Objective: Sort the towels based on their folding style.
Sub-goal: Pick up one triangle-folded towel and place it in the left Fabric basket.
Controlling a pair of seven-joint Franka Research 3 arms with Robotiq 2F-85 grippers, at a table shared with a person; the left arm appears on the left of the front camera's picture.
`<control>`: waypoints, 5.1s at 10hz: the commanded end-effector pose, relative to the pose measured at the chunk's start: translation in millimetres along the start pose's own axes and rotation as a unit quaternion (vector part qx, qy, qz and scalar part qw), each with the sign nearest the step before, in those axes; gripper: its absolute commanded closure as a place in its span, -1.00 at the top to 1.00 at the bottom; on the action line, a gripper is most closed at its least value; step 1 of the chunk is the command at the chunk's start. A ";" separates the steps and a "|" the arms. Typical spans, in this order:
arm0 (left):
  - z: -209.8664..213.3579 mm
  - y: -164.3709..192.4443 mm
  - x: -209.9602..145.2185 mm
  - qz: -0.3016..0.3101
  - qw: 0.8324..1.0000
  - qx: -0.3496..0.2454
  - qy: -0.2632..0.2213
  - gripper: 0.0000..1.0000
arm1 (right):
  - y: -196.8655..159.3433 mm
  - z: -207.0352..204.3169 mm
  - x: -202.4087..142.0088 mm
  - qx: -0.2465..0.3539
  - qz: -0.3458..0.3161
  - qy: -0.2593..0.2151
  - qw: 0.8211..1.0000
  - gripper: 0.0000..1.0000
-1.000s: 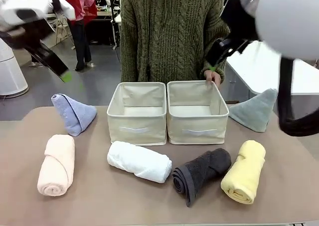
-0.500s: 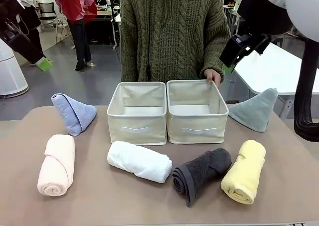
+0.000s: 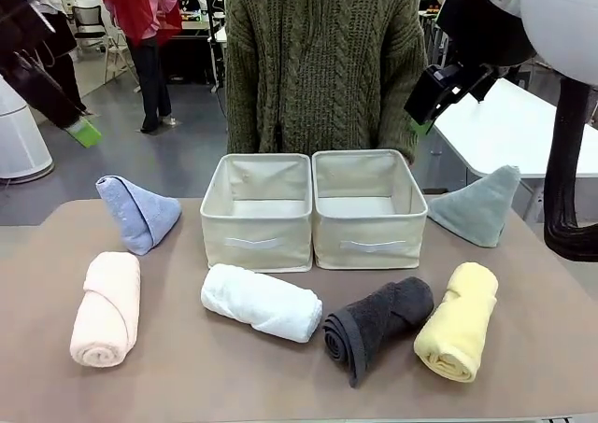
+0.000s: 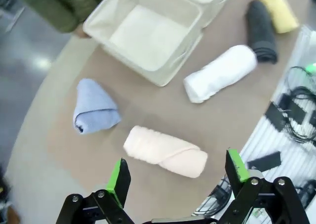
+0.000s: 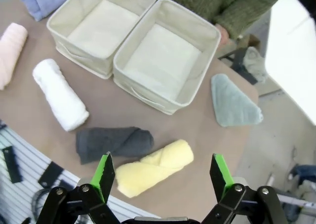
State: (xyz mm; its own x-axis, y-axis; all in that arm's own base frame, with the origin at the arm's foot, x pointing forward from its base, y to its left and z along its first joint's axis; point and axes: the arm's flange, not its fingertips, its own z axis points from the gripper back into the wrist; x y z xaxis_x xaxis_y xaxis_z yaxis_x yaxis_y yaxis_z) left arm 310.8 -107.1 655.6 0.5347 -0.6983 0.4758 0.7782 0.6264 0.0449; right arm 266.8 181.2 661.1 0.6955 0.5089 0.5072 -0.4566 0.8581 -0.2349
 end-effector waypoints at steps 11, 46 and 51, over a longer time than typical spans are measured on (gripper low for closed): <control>53.3 240.2 -195.3 -0.066 0.910 -0.312 -0.265 1.00 | -313.1 -24.4 -217.6 0.394 -0.041 -0.254 0.882 1.00; -94.5 220.6 -40.5 0.212 0.969 0.011 0.125 1.00 | -326.0 6.7 -239.1 0.388 -0.102 -0.301 0.865 1.00; -107.4 216.1 -36.0 0.201 0.971 0.010 0.126 1.00 | -326.0 6.7 -239.1 0.388 -0.102 -0.301 0.865 1.00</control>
State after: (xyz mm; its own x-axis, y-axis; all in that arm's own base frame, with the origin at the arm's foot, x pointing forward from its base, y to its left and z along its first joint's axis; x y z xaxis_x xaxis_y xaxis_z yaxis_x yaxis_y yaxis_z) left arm 492.3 17.9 551.4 0.8525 -0.4619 0.2449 0.4958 0.8629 -0.0983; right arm 244.1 -219.4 621.0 0.5178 0.0287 0.8550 -0.7418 0.5130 0.4320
